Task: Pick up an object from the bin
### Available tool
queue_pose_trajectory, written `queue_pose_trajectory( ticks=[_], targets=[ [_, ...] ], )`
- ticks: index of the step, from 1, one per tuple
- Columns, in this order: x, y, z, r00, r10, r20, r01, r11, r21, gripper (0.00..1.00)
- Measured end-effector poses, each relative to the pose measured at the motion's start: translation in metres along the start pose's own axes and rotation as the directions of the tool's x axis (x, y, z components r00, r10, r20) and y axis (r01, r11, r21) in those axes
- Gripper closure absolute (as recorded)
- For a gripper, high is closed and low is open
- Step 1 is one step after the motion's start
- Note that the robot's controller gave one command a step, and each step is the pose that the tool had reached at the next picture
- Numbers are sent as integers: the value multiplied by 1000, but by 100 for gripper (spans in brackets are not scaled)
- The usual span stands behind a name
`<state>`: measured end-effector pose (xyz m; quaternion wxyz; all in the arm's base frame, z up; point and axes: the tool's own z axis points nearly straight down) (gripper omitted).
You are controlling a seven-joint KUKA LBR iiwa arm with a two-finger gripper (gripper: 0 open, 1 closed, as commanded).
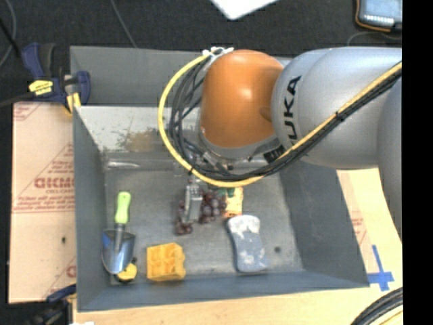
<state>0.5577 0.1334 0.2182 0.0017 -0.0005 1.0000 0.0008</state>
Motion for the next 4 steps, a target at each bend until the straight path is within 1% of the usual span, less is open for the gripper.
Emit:
queue_pose_trajectory(
  ticks=[1,2,3,4],
  targets=[
    [-7,-20,50,998,-64,4,64,998,0,0],
    [-16,-61,124,990,-144,7,144,990,1,0],
    [-35,-70,150,968,-250,3,250,968,2,0],
    [-30,-76,147,964,-267,8,267,964,3,0]
  ],
)
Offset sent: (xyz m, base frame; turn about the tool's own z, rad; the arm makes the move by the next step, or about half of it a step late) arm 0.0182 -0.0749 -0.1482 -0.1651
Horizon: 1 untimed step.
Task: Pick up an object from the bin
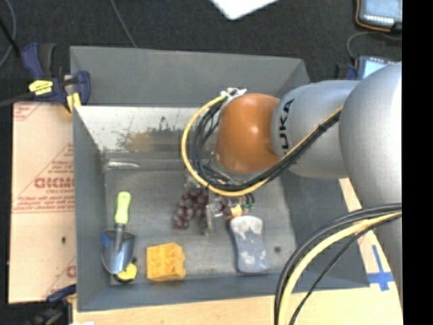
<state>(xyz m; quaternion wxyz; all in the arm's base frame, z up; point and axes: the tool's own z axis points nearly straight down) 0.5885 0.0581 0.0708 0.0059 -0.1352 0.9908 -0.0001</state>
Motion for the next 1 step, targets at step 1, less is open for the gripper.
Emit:
queue_pose_trajectory(
  ticks=[1],
  targets=[
    [-7,3,1,1000,18,1,-18,1000,-1,100]
  ],
)
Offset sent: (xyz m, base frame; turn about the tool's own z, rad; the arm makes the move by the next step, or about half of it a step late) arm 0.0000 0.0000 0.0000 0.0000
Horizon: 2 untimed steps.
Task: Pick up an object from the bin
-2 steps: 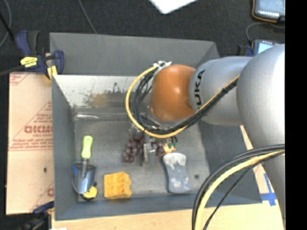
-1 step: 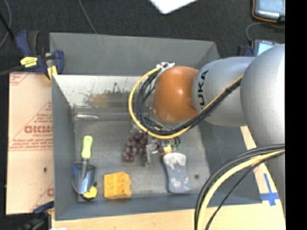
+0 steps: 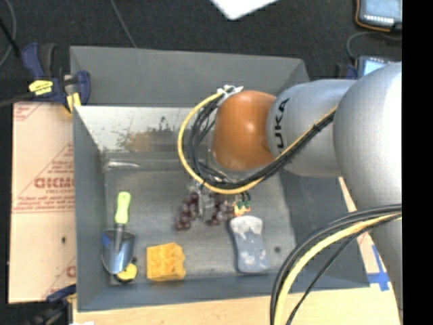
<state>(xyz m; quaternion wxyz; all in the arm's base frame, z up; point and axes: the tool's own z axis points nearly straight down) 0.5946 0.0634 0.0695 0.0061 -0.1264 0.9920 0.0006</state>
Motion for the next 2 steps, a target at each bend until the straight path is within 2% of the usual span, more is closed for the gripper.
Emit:
queue_pose_trajectory(
  ticks=[2],
  targets=[
    [1,0,-5,1000,0,-4,0,1000,-1,100]
  ],
)
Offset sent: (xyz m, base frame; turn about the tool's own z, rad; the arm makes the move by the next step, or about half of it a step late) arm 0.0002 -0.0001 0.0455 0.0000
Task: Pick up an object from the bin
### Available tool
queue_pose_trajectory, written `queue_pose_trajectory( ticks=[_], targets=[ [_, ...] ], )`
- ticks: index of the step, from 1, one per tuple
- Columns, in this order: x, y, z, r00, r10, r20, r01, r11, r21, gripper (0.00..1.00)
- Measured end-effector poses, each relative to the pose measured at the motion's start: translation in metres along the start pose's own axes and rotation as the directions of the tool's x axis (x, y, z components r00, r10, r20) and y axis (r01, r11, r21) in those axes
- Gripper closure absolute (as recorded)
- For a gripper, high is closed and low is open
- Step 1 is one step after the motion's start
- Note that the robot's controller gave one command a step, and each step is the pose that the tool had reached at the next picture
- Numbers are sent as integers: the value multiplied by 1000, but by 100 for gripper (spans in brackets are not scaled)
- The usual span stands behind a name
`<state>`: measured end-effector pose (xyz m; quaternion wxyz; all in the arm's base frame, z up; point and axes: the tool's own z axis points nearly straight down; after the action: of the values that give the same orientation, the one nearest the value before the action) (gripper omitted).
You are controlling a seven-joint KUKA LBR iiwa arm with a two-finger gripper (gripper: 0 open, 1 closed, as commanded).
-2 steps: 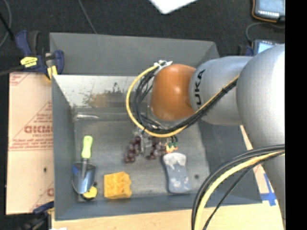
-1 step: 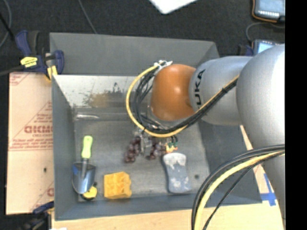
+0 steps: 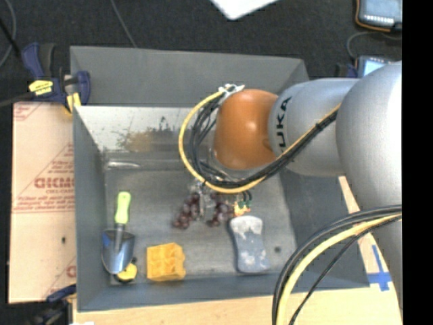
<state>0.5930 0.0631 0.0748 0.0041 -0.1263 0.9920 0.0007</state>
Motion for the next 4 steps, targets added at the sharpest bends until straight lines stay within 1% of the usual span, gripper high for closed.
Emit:
queue_pose_trajectory(
  ticks=[2,3,4],
  targets=[
    [-2,-1,-19,1000,1,8,-1,1000,1,100],
    [-1,-1,-26,1000,2,3,-2,1000,0,100],
    [-1,-1,-44,1000,3,3,-3,1000,1,100]
  ],
)
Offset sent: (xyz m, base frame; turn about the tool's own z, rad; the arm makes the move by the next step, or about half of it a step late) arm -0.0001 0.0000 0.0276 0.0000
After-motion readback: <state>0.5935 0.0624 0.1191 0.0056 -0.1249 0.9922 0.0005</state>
